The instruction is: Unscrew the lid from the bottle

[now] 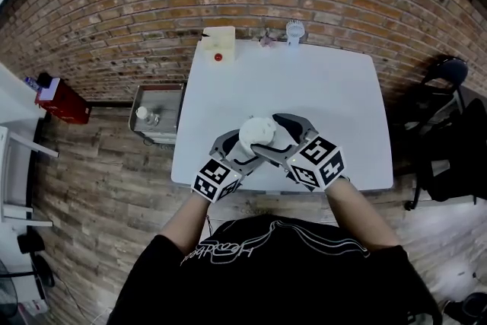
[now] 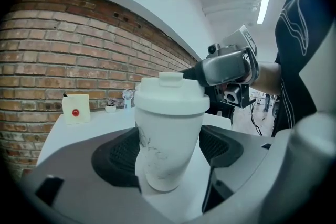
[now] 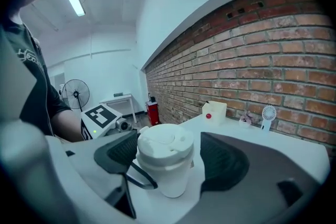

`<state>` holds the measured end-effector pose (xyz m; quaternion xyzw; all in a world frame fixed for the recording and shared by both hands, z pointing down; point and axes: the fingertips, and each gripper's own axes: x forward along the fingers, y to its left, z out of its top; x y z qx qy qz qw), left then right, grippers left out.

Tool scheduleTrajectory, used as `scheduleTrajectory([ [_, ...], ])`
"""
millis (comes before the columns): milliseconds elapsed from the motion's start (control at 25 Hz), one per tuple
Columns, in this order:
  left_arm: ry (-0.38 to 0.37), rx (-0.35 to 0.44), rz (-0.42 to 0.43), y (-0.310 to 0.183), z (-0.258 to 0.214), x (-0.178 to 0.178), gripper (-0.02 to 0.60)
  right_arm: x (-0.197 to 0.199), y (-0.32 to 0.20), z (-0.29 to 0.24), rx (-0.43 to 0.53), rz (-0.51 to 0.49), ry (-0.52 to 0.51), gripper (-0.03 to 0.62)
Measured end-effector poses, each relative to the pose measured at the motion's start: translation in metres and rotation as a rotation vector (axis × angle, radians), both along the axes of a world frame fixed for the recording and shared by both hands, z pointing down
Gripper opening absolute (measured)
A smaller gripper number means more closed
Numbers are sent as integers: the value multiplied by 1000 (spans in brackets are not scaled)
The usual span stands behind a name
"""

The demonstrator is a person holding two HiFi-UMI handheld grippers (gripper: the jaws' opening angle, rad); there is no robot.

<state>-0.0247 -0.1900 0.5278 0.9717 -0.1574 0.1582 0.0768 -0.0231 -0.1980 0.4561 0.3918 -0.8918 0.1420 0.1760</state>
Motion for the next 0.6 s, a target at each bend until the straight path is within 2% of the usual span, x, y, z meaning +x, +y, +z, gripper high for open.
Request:
scheduleTrajectory([
  [200,-16,4,15,0,1,0,371,-3,1,2,4,-2,-3,327],
  [600,-37,-3,19,0,0,-4,369,-5,0,0,0,18,-26,328],
])
